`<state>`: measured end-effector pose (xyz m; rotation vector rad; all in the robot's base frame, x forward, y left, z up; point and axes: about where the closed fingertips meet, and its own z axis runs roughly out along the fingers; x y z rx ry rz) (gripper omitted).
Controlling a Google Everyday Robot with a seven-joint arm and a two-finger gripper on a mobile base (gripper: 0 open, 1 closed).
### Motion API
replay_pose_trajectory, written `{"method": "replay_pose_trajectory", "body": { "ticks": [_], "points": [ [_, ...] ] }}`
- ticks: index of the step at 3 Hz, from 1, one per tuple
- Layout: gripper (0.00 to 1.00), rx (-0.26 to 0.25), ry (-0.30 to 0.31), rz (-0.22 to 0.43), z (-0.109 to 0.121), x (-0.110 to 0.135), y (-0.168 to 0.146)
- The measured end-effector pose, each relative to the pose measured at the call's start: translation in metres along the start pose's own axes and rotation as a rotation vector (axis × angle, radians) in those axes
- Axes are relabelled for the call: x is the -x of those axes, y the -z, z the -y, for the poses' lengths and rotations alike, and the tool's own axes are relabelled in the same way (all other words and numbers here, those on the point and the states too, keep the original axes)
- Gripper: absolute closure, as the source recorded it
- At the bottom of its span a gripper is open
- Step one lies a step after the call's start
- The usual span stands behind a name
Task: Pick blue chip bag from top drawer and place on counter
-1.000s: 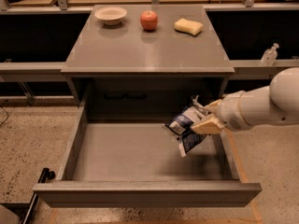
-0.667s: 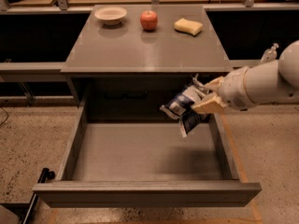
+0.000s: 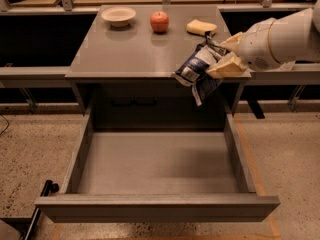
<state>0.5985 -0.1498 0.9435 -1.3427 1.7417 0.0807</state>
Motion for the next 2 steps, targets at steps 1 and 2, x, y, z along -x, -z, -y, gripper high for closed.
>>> {"method": "replay_pose_trajectory", "body": {
  "ticks": [1,2],
  "points": [
    [1.0,-0.003,-0.017,-0.006,-0.003,-0.001,-0.001],
    [1.0,-0.045,-0.035,-0.002,-0.006,0.002,-0.017]
  ]
}}
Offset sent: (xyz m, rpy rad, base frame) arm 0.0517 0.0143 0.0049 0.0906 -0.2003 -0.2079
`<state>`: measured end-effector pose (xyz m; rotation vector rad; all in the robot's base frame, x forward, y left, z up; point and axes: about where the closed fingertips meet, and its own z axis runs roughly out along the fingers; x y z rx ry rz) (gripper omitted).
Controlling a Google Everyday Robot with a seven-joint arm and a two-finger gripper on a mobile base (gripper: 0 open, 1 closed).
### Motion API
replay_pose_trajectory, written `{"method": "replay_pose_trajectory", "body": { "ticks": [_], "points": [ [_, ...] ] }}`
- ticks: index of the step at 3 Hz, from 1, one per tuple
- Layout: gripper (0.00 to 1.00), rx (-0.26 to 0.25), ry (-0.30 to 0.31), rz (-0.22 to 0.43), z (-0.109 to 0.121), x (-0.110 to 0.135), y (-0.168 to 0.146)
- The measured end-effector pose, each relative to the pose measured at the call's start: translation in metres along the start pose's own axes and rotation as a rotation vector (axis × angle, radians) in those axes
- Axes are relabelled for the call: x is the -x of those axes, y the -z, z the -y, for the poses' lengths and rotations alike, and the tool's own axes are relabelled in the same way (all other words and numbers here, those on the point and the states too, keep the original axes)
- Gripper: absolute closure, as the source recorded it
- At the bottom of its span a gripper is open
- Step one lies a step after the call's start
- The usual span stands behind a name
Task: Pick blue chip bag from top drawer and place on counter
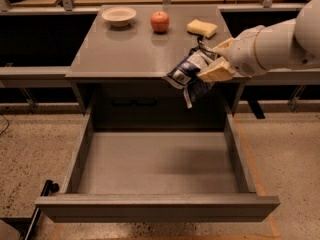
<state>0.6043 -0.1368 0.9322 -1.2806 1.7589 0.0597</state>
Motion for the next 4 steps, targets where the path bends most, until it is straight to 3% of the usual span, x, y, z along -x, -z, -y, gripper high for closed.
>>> {"method": "replay_pose_trajectory", "body": {
  "ticks": [1,2,3,4],
  "points": [
    [1.0,-0.117,0.023,0.084,0.035,0.018,-0.036],
    [1.0,-0.224,0.031,0.164,0.087,0.026,-0.069],
    [0.85,-0.283,0.057,0.189,0.131,0.034,-0.097],
    [0.62,-0.301,0.065,0.203,0.144,0.043,-0.099]
  ]
}}
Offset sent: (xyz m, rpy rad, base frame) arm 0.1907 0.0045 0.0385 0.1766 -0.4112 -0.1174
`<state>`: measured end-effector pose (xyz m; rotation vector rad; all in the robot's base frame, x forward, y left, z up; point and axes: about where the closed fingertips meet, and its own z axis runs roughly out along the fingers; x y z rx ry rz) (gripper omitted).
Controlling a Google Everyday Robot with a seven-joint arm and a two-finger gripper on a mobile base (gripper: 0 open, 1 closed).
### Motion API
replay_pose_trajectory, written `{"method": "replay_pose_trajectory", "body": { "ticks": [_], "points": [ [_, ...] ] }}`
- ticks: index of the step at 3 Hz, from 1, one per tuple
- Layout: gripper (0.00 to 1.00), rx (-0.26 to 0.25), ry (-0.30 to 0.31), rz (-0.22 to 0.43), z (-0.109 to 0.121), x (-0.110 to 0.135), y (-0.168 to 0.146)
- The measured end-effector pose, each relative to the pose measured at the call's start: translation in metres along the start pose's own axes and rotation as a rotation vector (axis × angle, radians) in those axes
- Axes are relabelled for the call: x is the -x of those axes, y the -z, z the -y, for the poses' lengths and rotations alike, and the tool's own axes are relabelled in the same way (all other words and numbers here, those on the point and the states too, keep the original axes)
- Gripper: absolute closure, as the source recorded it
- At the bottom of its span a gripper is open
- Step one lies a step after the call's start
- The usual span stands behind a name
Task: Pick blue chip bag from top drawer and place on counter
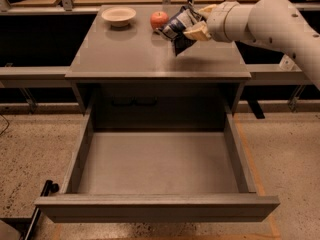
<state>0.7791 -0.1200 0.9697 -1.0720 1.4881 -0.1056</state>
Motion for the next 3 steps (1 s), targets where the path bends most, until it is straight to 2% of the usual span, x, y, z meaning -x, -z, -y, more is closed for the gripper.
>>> {"method": "replay_pose_trajectory", "body": {
  "ticks": [2,3],
  "points": [
    [0.15,0.008,0.0,0.003,-0.0042,0.0015,-0.0041],
    [0.0,0.011,0.0,0.004,-0.0058,0.002,-0.0056]
  ]
}}
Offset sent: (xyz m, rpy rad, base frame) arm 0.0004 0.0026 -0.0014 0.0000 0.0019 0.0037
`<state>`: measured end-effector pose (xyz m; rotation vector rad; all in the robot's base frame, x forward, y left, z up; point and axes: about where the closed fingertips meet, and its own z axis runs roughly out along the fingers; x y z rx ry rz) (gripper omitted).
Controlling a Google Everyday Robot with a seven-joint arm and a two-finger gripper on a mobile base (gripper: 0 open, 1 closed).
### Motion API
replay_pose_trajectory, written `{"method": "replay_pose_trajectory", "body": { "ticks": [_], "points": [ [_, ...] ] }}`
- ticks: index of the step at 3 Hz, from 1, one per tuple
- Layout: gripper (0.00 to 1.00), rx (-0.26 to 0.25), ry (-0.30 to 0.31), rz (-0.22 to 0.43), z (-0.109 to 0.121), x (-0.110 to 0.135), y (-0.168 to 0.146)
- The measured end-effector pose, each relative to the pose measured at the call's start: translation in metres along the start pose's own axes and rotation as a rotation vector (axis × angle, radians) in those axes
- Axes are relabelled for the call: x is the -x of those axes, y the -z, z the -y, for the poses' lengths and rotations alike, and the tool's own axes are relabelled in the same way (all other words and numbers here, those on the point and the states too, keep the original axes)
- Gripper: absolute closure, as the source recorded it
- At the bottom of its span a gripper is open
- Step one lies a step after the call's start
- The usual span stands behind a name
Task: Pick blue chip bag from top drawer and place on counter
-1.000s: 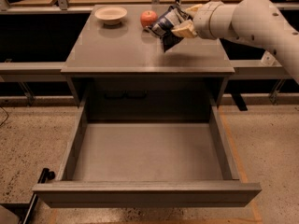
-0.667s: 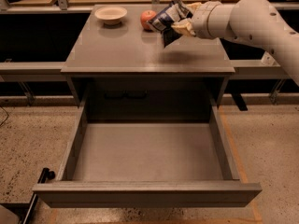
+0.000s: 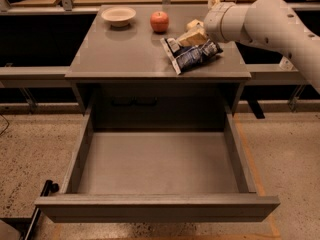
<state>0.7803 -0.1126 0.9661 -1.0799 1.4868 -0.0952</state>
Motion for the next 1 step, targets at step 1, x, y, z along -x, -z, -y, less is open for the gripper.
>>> {"method": "replay_pose_trajectory", "body": {
  "ticks": [1],
  "points": [
    [0.0,0.0,0.0,0.0,-0.0001,0.0,-0.0001]
  ]
}}
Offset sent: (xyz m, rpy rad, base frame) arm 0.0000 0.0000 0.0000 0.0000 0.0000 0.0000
